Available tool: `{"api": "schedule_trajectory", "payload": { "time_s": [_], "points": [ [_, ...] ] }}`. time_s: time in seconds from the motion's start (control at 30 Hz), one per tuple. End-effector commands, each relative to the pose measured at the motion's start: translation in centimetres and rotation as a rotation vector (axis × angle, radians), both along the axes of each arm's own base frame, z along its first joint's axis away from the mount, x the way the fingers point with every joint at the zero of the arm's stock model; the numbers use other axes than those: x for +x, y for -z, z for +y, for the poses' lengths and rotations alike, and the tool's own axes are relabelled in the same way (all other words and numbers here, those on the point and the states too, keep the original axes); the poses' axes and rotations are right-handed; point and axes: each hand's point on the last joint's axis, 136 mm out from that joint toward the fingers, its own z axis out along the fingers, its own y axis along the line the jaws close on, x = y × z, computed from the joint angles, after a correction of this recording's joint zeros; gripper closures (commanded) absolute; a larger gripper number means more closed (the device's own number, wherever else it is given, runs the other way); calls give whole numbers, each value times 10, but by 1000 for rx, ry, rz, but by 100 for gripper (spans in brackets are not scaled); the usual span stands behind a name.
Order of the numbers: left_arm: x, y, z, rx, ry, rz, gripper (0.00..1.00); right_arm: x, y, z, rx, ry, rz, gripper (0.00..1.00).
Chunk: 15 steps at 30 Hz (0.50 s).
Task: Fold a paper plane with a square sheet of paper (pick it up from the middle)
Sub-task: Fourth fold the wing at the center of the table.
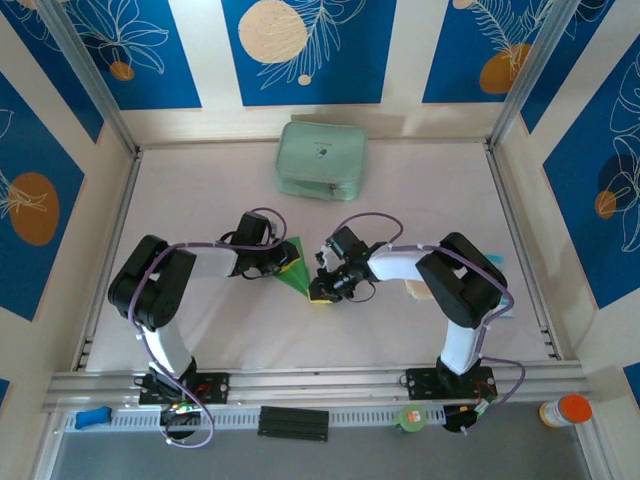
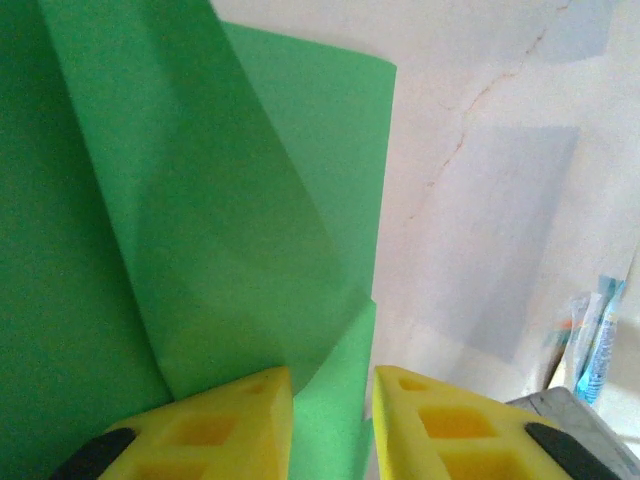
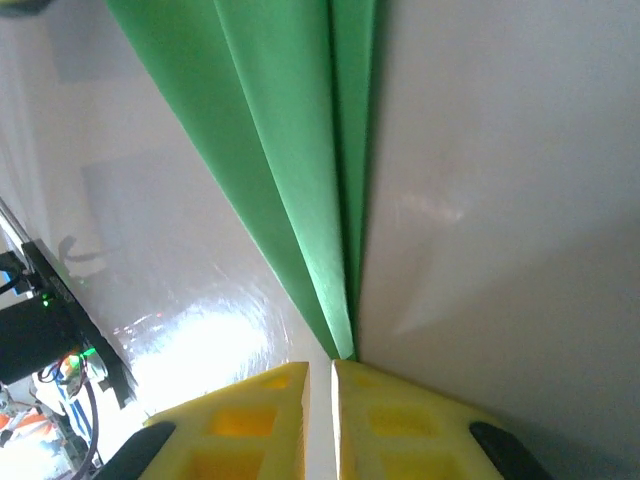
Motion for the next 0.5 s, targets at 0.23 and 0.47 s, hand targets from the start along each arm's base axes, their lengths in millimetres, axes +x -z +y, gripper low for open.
{"api": "schedule_trajectory", "payload": {
  "time_s": [0.23, 0.47],
  "points": [
    [-39, 43, 27, 158, -14, 170, 70, 24, -40, 9, 45, 33, -134, 85],
    [-38, 40, 25, 153, -15, 166, 70, 30, -31, 13, -1, 50, -139, 88]
  ]
}}
